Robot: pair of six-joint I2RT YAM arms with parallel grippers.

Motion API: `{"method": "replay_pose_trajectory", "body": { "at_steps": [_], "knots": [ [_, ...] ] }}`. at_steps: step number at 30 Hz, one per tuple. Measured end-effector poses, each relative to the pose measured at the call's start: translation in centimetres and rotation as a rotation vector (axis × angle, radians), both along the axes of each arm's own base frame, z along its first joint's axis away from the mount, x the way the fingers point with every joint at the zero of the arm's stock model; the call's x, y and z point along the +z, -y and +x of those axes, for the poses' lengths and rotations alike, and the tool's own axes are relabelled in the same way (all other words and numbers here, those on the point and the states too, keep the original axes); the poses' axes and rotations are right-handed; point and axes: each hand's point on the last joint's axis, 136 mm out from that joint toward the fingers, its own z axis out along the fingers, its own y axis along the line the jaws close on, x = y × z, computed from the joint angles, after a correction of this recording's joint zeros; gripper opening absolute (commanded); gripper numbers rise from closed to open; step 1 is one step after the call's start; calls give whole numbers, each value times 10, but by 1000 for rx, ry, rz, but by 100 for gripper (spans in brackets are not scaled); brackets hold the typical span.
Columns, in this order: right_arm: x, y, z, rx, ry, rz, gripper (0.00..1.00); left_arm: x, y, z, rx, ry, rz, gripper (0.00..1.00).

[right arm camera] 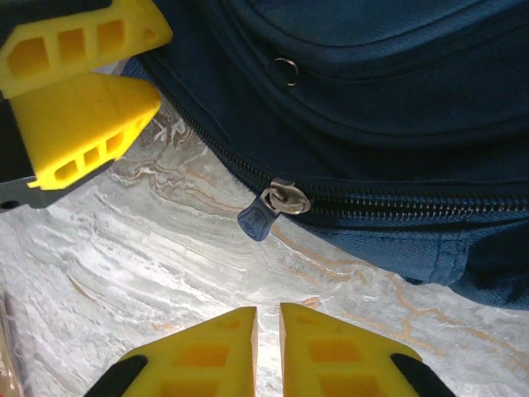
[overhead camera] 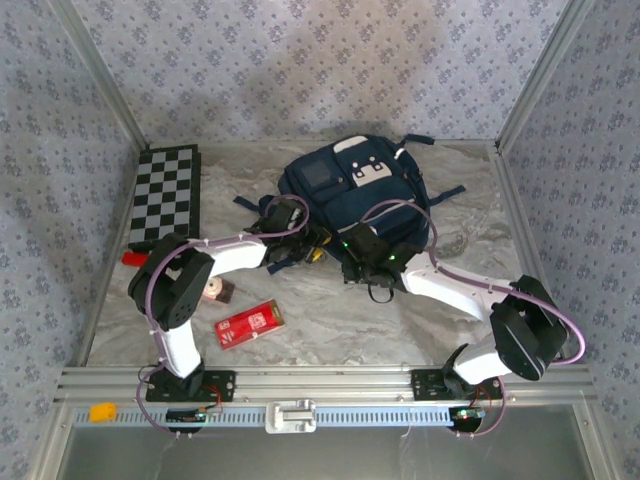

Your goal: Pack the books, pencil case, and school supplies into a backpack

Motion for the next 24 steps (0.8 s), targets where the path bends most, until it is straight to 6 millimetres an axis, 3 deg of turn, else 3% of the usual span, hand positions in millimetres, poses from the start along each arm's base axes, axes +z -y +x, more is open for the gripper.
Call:
{"method": "replay_pose_trajectory", "body": {
  "at_steps": [9, 18, 24],
  "knots": [
    [1, 0, 4, -107, -15, 51, 47, 1, 7, 9, 7, -7, -6, 0],
    [-12, -8, 17, -212, -47, 51, 44, 1, 8, 7, 4, -9, -4, 0],
    [-10, -9, 34, -308, -37, 12, 40, 5, 14, 1, -12, -1, -5, 0]
  ]
}}
